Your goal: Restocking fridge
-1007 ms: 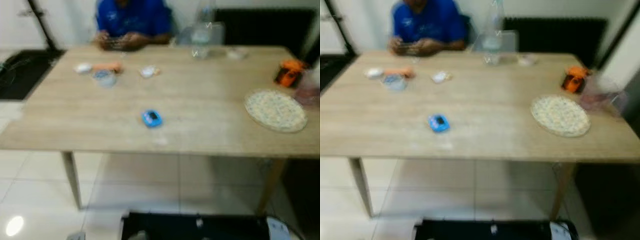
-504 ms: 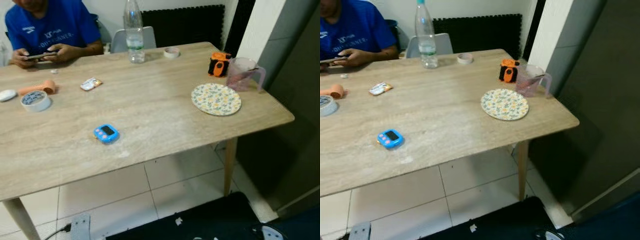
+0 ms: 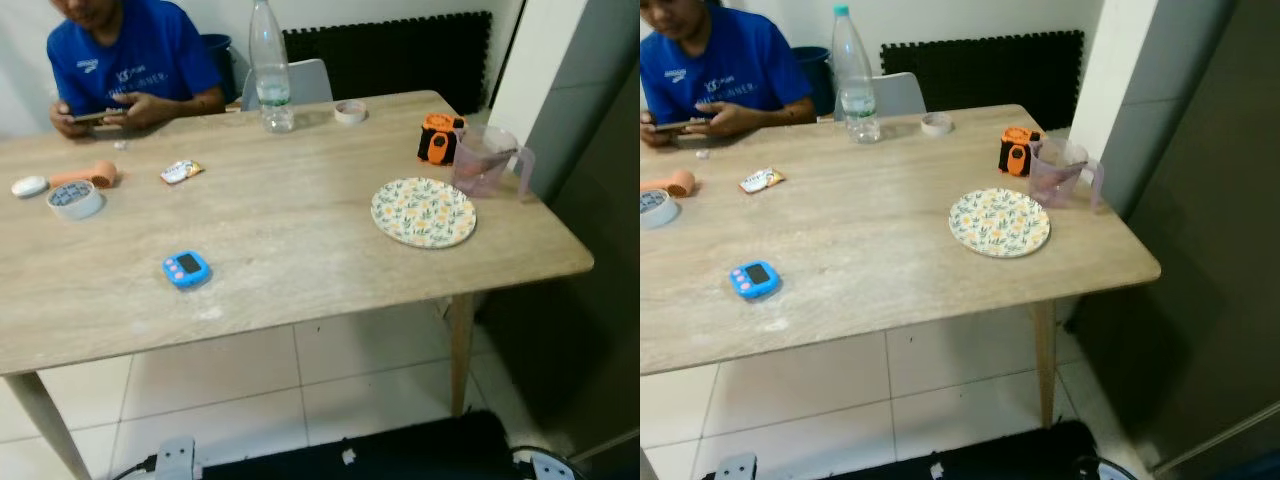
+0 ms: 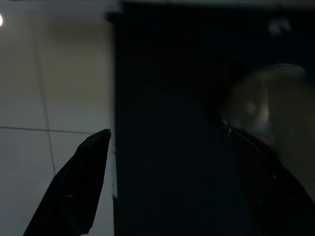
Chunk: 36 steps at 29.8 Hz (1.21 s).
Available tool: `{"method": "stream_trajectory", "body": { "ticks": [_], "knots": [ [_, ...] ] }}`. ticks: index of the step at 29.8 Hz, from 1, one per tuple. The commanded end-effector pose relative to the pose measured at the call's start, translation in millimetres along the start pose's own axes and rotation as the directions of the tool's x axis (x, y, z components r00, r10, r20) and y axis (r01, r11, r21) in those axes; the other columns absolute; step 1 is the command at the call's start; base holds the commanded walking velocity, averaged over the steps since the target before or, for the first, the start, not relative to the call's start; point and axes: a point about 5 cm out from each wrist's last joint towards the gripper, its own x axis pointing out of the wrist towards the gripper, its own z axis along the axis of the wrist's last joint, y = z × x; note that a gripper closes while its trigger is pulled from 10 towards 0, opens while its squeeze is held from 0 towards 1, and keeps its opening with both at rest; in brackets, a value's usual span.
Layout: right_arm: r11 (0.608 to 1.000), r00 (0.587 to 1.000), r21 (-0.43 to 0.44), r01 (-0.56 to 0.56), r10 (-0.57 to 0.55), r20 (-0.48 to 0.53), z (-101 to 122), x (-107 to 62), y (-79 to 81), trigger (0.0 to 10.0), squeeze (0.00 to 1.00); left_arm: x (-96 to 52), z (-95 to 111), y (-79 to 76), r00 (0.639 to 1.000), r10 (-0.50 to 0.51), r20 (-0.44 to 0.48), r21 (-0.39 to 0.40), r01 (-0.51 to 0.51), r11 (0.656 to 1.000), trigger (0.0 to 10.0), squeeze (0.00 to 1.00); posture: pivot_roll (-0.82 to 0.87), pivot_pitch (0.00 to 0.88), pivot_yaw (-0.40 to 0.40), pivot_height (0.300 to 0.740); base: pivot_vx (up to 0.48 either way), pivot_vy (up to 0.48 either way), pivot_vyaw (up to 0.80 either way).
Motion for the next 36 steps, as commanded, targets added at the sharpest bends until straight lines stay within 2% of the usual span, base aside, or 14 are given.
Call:
{"method": "stream_trajectory", "body": {
  "ticks": [1, 6, 22, 30, 33, 35, 36],
  "knots": [
    [1.0, 1.0, 0.001, 0.008, -0.008, -0.021, -5, -0.8, -2.3, 10.0, 0.0, 0.0, -2, -0.8, 1.0, -0.003, -0.003, 0.014, 0.003, 1.0, 10.0, 0.0, 0.0, 0.067, -0.007, 0.74, 0.0, -0.431, 0.0],
    [1.0, 1.0, -0.006, 0.003, -0.003, -0.019, -4, -0.3, -0.5, 10.0, 0.0, 0.1, 0, -1.0, 1.0, -0.004, 0.0, 0.015, 0.004, 1.0, 10.0, 0.0, 0.0, 0.065, -0.008, 0.74, 0.0, -0.373, 0.0],
    [1.0, 1.0, 0.003, -0.012, 0.012, 0.013, 0, -0.6, -2.1, 10.0, 0.0, 0.7, -5, -9.4, 1.0, -0.029, -0.01, 0.004, 0.029, 1.0, 10.0, 0.0, 0.0, 0.064, -0.009, 0.74, 0.0, 0.0, 0.0],
    [0.999, 0.997, -0.011, -0.037, 0.038, 0.065, 13, -0.1, -0.8, 10.0, 0.0, 0.9, -3, -9.0, 1.0, -0.028, -0.008, 0.018, 0.028, 0.999, 10.0, 0.0, 0.0, 0.065, -0.001, 0.74, 0.0, -0.45, 0.0],
    [0.997, 0.993, -0.033, -0.065, 0.068, 0.093, 20, 0.0, 0.8, 10.0, 0.0, 0.9, -2, -9.1, 1.0, -0.028, -0.004, 0.011, 0.028, 1.0, 10.0, 0.0, 0.0, 0.065, -0.005, 0.74, 0.0, -0.129, 0.0],
    [0.988, 0.979, -0.057, -0.145, 0.152, 0.139, 32, -0.3, 6.6, 10.0, 0.0, 1.0, -1, -9.1, 1.0, -0.027, -0.003, 0.016, 0.027, 0.999, 10.0, 0.0, -0.01, 0.065, -0.007, 0.74, 0.0, 0.0, 0.0],
    [0.973, 0.957, -0.062, -0.223, 0.23, 0.177, 43, -1.1, 12.2, 10.0, 0.0, 1.0, -1, -9.1, 1.0, -0.027, -0.003, 0.019, 0.027, 0.999, 10.0, 0.0, 0.0, 0.065, -0.007, 0.74, 0.0, 0.0, 0.0]
  ]
}}
